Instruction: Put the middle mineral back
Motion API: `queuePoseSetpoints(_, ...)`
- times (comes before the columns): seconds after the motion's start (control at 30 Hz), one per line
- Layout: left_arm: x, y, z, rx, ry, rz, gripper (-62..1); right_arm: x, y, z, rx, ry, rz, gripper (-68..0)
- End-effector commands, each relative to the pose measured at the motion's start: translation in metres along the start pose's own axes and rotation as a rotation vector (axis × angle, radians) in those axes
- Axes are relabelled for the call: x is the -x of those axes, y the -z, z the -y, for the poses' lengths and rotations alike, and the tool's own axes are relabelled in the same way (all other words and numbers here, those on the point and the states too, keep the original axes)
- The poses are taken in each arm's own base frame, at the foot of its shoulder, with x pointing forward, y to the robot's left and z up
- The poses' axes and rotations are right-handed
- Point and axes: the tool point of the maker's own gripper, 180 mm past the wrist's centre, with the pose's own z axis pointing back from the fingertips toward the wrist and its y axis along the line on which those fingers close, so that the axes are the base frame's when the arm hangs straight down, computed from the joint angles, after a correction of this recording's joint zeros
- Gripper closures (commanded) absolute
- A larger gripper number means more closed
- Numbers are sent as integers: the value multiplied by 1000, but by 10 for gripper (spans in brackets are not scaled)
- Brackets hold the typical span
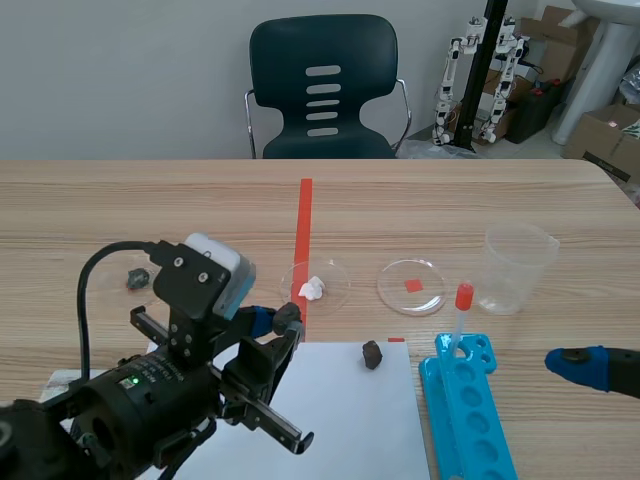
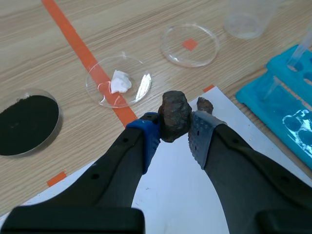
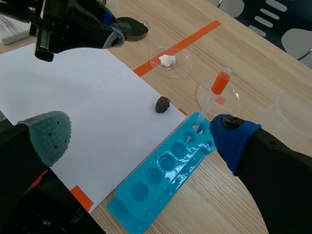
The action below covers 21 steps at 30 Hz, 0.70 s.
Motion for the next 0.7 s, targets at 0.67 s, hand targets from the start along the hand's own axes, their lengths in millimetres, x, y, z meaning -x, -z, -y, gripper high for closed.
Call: queuePoseSetpoints(0.67,49,48,-27,-33,-30,-128,-117,-6,0,3,9,0,23,-591)
